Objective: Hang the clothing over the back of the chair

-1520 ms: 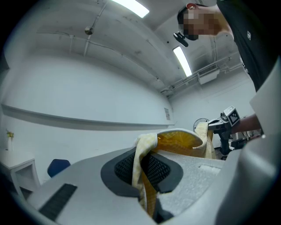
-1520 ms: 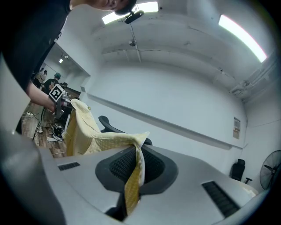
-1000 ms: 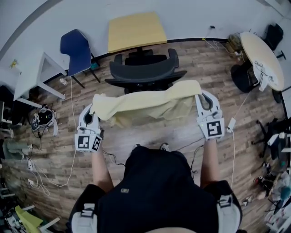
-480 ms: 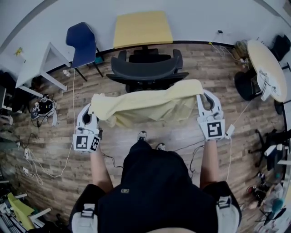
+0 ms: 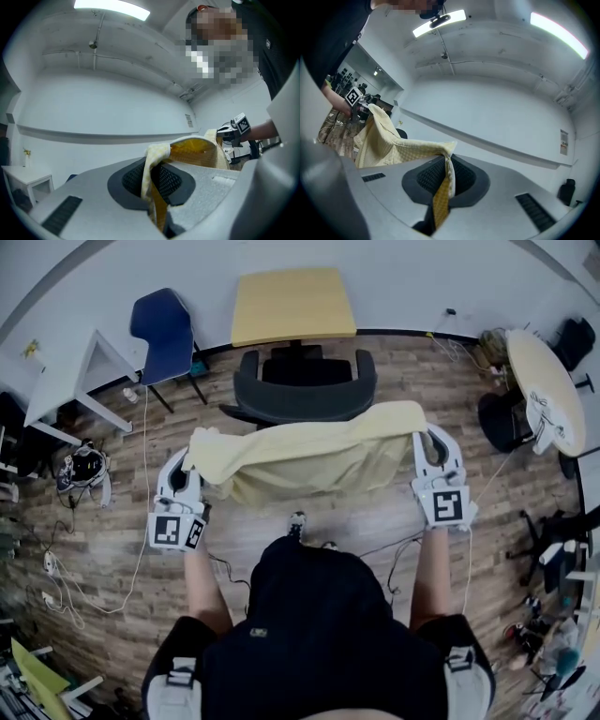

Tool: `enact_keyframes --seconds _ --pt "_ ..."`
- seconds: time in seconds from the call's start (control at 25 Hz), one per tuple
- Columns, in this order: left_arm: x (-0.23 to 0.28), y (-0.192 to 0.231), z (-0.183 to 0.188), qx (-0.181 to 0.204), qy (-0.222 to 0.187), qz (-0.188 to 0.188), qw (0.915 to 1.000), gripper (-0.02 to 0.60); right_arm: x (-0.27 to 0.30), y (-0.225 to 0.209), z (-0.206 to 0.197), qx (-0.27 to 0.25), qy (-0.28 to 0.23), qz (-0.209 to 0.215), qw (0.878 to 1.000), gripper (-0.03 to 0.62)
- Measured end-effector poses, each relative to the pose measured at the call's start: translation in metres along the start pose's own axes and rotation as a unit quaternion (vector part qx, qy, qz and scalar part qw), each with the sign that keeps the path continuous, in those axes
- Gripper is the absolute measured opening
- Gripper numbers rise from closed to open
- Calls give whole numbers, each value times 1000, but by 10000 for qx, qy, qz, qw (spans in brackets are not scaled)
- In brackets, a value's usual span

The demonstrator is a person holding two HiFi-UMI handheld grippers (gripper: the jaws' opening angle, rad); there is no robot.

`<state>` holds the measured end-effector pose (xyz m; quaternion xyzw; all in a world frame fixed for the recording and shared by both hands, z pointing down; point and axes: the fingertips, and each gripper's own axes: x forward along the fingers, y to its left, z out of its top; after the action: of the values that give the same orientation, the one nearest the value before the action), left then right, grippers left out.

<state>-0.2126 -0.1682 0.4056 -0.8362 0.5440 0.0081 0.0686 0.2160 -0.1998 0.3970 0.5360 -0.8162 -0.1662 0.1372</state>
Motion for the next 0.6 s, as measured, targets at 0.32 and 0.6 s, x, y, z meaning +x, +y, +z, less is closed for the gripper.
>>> enact_keyframes --seconds 0.32,0.6 --pt "43 24 4 -25 -102 -175 9998 11 34 -14 6 -138 -23 -194 9997 8" --pt "81 43 6 -94 -59 -344 9993 11 59 -25 3 -99 -2 -403 9991 8"
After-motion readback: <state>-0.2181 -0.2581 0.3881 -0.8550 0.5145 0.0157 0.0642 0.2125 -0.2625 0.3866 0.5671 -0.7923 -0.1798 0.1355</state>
